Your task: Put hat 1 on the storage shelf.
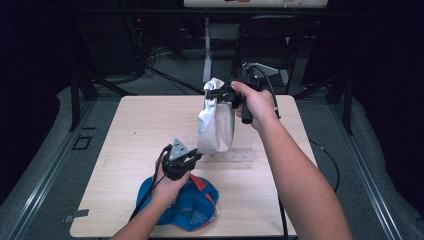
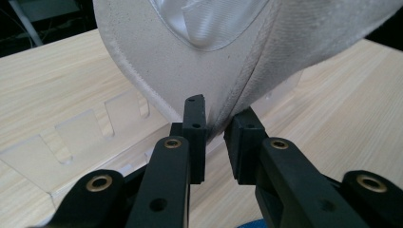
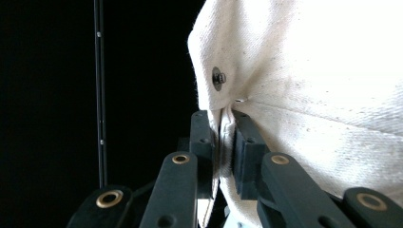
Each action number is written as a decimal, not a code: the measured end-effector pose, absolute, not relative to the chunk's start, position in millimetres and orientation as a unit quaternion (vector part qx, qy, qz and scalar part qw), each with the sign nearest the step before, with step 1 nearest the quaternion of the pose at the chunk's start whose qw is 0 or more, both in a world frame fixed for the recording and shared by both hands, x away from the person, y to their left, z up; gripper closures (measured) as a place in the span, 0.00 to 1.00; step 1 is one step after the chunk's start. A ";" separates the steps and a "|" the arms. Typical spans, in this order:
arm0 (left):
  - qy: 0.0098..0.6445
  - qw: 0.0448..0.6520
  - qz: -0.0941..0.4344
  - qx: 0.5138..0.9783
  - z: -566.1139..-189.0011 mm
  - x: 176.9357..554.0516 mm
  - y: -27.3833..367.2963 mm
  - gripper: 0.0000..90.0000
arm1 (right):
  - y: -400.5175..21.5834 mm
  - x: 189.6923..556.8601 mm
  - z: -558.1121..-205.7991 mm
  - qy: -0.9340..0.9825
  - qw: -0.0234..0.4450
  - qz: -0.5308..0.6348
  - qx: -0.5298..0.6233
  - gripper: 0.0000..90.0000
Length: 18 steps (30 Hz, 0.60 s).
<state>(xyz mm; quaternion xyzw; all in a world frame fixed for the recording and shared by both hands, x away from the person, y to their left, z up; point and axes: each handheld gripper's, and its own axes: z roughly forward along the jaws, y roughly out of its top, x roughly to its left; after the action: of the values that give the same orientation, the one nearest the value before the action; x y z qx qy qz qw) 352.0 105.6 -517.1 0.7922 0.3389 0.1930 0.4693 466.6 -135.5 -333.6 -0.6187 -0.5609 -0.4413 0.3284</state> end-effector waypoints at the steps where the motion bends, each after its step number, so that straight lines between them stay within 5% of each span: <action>1: 0.342 0.474 0.191 0.789 -517.8 352.2 106.9 0.88 | -135.5 466.6 -333.6 -0.561 0.328 -0.441 -0.619 0.91; 18: 0.335 0.471 0.208 0.789 -524.9 346.7 110.4 0.91 | -123.3 465.9 -339.4 -0.578 0.323 -0.429 -0.615 0.90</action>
<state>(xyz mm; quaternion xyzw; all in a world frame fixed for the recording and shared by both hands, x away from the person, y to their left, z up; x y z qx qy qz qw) 346.7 110.4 -524.9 0.7890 0.3354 0.2084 0.4707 465.9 -123.3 -339.4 -0.6148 -0.5776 -0.4291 0.3229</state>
